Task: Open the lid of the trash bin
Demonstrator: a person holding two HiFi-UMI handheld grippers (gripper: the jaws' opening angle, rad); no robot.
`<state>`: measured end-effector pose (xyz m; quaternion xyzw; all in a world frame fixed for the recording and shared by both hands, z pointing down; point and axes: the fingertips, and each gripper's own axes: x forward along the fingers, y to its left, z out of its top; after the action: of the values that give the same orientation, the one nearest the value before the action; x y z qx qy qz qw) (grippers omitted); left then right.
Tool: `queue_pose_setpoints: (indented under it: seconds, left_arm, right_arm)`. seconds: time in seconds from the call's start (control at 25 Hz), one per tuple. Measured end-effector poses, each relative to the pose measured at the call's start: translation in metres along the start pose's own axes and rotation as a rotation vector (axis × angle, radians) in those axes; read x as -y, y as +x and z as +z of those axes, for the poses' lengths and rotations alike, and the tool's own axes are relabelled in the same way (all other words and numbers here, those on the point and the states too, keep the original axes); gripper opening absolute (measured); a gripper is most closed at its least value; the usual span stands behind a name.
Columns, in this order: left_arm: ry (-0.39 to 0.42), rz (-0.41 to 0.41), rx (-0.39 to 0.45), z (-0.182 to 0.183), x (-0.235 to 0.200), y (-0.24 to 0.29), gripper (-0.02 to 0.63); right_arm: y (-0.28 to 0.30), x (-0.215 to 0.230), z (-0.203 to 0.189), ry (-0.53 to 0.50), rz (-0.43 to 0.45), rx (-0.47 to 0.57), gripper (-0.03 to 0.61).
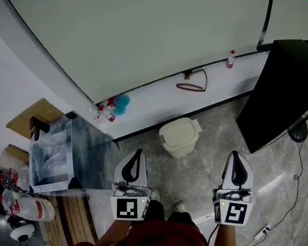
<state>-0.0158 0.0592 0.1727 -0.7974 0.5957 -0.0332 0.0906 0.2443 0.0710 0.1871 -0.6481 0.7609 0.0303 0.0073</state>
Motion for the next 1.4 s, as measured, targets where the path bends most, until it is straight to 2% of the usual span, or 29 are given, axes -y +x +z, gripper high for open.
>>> queue_pose_setpoints:
  seconds: [0.16, 0.32, 0.52, 0.68, 0.84, 0.96, 1.08, 1.4]
  left_arm:
    - [-0.01, 0.0, -0.005, -0.006, -0.006, 0.014, 0.002]
    - [-0.03, 0.024, -0.005, -0.016, -0.03, 0.034, 0.002]
    - [-0.051, 0.008, -0.007, -0.026, -0.047, 0.068, 0.002]
    - [-0.054, -0.016, 0.0, -0.031, -0.064, 0.094, 0.002]
    - [-0.074, -0.035, -0.008, -0.043, -0.085, 0.122, 0.002]
    - [-0.084, -0.052, -0.014, -0.053, -0.103, 0.136, 0.002]
    - [-0.104, -0.081, -0.022, -0.066, -0.12, 0.148, 0.002]
    - [-0.137, -0.145, -0.037, -0.099, -0.167, 0.181, 0.002]
  right_arm:
    - [0.018, 0.0, -0.004, -0.007, 0.005, 0.002, 0.0]
    - [0.041, -0.009, 0.008, -0.011, 0.016, 0.078, 0.0]
    - [0.075, -0.011, 0.006, -0.02, 0.005, 0.045, 0.0]
    - [0.105, -0.028, 0.003, -0.044, 0.013, 0.009, 0.0]
    - [0.14, -0.044, 0.0, -0.066, 0.025, 0.027, 0.0]
    - [0.165, -0.063, 0.001, -0.046, 0.027, 0.023, 0.0]
    - [0.185, -0.078, -0.002, -0.074, 0.029, 0.027, 0.0]
    - [0.238, -0.129, -0.017, -0.068, 0.034, -0.022, -0.002]
